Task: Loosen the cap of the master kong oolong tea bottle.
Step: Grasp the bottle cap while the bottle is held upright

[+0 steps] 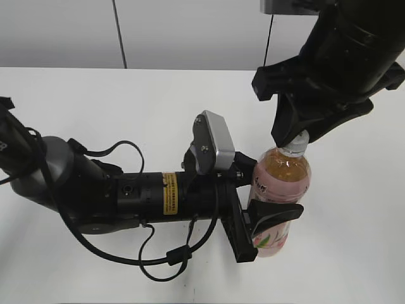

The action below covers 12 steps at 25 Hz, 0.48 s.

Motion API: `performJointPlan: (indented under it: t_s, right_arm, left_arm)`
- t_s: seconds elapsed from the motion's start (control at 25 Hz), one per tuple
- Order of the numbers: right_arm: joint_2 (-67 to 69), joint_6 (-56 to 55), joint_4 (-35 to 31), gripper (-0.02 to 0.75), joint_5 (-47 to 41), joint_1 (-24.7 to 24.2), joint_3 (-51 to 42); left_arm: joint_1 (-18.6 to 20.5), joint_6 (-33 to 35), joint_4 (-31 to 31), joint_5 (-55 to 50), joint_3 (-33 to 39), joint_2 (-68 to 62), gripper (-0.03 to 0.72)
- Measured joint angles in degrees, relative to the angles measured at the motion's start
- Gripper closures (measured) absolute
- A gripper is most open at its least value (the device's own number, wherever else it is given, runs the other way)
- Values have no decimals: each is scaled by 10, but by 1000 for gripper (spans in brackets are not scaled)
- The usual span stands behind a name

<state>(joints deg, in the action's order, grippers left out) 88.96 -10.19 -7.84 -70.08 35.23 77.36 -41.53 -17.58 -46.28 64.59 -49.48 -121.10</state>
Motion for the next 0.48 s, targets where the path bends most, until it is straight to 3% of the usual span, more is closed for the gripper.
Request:
performJointPlan:
  t_s: [0.24,0.48]
  right_arm:
    - [0,130,-2,465,1,0,0]
    - [0,520,-3,465,1,0,0]
  left_arm:
    - [0,0,0,0,0,0,288]
    - [0,0,0,0,0,0,288]
